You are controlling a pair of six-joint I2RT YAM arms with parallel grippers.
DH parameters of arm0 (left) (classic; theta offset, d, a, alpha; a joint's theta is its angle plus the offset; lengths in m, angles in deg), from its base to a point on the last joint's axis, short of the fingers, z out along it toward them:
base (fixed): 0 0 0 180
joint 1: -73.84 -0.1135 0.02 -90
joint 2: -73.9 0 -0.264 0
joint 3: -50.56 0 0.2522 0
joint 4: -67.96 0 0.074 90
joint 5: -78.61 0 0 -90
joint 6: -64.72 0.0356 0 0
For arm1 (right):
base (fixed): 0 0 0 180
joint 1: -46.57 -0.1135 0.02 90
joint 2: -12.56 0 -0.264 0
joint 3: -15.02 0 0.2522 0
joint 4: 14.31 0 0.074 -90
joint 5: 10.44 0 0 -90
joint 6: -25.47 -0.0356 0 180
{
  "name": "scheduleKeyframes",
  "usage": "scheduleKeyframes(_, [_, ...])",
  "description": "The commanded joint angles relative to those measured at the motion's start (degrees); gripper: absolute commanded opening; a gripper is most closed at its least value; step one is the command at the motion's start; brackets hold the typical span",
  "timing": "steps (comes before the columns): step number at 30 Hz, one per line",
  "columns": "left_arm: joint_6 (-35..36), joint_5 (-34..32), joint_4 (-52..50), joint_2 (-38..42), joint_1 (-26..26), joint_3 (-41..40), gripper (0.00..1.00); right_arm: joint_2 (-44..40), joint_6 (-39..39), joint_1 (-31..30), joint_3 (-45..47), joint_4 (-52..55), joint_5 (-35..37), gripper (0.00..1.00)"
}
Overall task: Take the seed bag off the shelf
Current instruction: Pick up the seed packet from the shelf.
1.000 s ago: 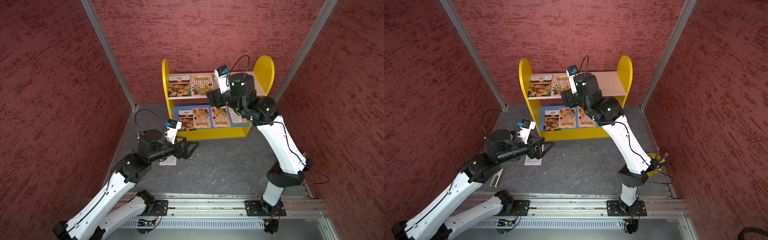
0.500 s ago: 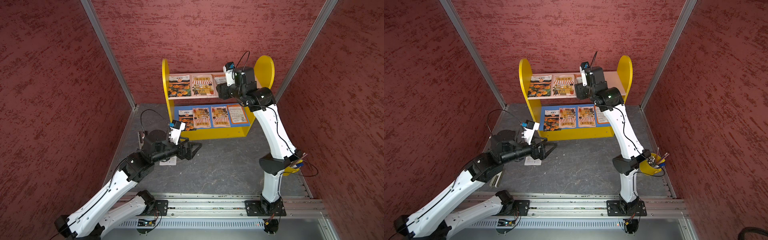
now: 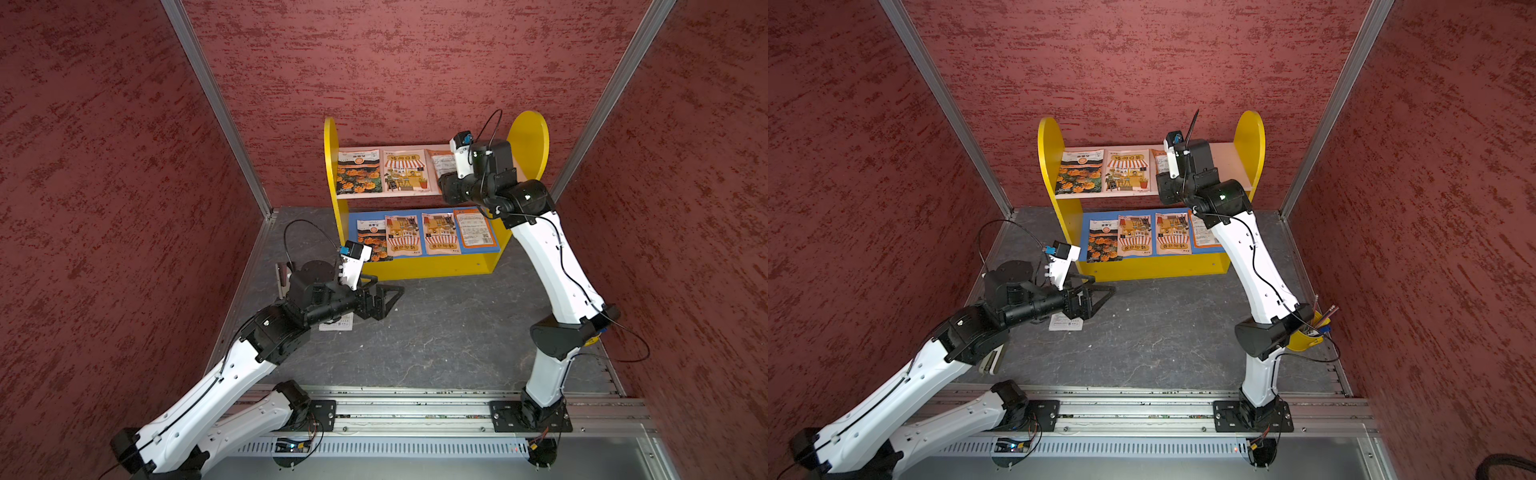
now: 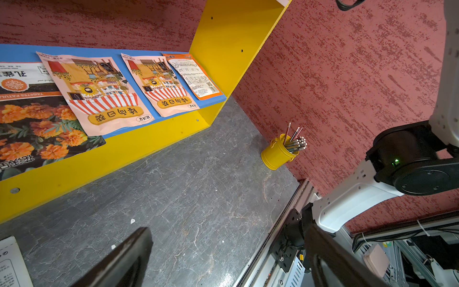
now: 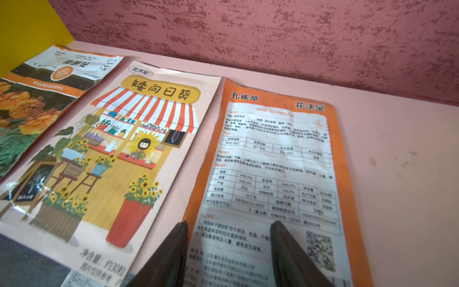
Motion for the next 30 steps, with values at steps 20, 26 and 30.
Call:
scheduleKeyframes(20, [1.51,-1.02,2.45,0.35,0.48,0.47,1.0,-17.82,-10.9,0.39,12.47,-7.18,-0.6,0.75])
scheduleKeyframes(26, [1.6,-0.12,3.37,-0.05,0.47,0.29,1.0,-26.24,-20.72,5.93,20.54,-9.57,-1.72,0.75])
scheduleKeyframes(30, [1.19,-0.04,3.81,-0.09,0.53,-0.23,1.0,-30.73,-27.11,9.96,28.57,-13.74,-7.12,0.7])
